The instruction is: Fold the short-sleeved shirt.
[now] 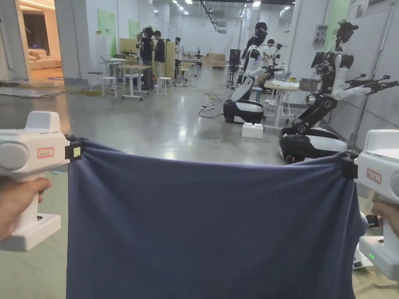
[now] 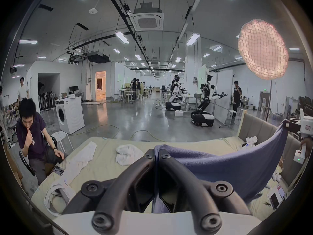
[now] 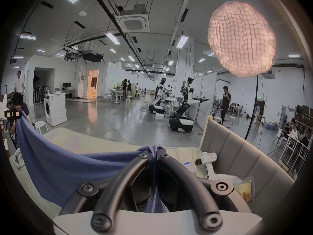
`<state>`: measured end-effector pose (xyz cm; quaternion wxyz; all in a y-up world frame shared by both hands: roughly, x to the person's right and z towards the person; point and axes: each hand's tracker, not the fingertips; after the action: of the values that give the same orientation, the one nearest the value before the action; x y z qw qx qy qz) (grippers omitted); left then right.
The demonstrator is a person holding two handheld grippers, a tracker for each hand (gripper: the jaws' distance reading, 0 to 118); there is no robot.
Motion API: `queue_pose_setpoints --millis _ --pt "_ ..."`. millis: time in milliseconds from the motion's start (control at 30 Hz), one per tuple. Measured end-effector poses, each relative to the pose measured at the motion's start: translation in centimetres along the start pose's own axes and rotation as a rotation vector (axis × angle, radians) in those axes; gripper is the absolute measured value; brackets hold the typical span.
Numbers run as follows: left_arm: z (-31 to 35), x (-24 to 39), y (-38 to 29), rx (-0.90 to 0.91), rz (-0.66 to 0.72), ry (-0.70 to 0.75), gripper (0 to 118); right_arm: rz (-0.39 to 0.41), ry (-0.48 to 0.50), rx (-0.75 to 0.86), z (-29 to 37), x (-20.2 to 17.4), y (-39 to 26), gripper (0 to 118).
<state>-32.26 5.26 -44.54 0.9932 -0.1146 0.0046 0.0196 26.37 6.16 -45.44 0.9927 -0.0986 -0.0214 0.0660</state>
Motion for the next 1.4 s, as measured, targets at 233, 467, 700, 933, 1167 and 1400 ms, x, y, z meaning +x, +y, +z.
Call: queue_pose_setpoints --millis 233,467,700,933,1167,1400 --pt "-3.2 -0.3 5.8 0.039 -0.009 0.031 0 0.019 -0.022 0.075 -2.4 -0.3 7.0 2" --pt "-5.1 -0.7 9.7 0.091 -0.027 0.053 0 0.033 -0.042 0.110 -4.6 -0.1 11.3 2" --pt "-5.5 -0.4 11.1 0.117 -0.053 0.066 0 0.035 -0.052 0.130 -5.4 -0.2 12.4 2" --pt "-5.5 -0.3 6.1 0.068 -0.069 0.063 0 0.032 -0.038 0.077 -5.5 -0.4 6.8 2" --pt "-3.1 0.0 -2.7 -0.010 -0.060 0.028 0 0.042 -0.026 -0.015 -2.2 -0.5 -1.7 2" --pt "2.9 0.3 -9.0 -0.022 -0.034 -0.022 0 0.064 -0.033 -0.064 4.9 0.0 -8.2 2"
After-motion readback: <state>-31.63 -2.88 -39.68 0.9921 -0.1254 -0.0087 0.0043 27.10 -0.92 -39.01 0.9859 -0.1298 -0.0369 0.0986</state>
